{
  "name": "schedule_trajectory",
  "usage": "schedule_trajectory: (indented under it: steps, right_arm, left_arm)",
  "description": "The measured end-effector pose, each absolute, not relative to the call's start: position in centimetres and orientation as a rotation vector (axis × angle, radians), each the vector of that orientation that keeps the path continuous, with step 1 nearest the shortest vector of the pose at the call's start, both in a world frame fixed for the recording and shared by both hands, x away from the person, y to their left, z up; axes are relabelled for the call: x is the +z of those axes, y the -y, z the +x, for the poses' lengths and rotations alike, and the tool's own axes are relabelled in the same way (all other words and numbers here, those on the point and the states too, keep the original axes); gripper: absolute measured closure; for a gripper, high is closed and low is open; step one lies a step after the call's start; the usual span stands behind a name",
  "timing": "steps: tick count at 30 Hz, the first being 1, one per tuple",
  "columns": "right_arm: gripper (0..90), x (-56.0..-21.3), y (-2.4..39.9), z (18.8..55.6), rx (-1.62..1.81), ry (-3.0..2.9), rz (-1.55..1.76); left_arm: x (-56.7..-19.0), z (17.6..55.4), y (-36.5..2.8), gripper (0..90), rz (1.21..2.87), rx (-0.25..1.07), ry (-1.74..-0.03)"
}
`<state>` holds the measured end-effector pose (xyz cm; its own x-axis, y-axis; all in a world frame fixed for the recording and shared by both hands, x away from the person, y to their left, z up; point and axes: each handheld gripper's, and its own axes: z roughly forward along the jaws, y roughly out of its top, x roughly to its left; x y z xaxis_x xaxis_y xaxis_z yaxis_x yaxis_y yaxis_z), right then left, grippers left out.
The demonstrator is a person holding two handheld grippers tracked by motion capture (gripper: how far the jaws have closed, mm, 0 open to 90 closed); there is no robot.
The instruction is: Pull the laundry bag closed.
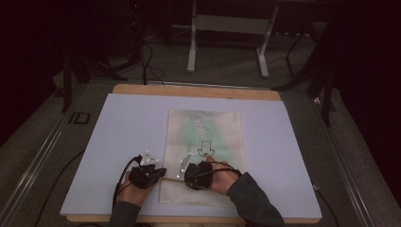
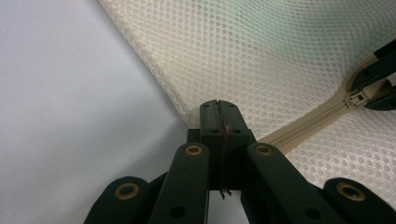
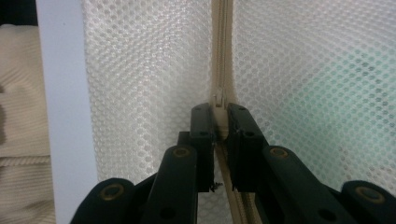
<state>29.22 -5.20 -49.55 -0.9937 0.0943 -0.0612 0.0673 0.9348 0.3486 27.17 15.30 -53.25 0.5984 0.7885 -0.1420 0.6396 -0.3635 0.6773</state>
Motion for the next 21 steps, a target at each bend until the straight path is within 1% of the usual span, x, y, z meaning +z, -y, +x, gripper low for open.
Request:
schedule_trajectory:
  steps: [21]
  right_arm:
    - [82.2,-49.2,6.4,29.0,0.527,-3.001,0.111]
  left_arm:
    - [-53.3,27.2,-15.3,89.4,2.113,0.265,-1.127]
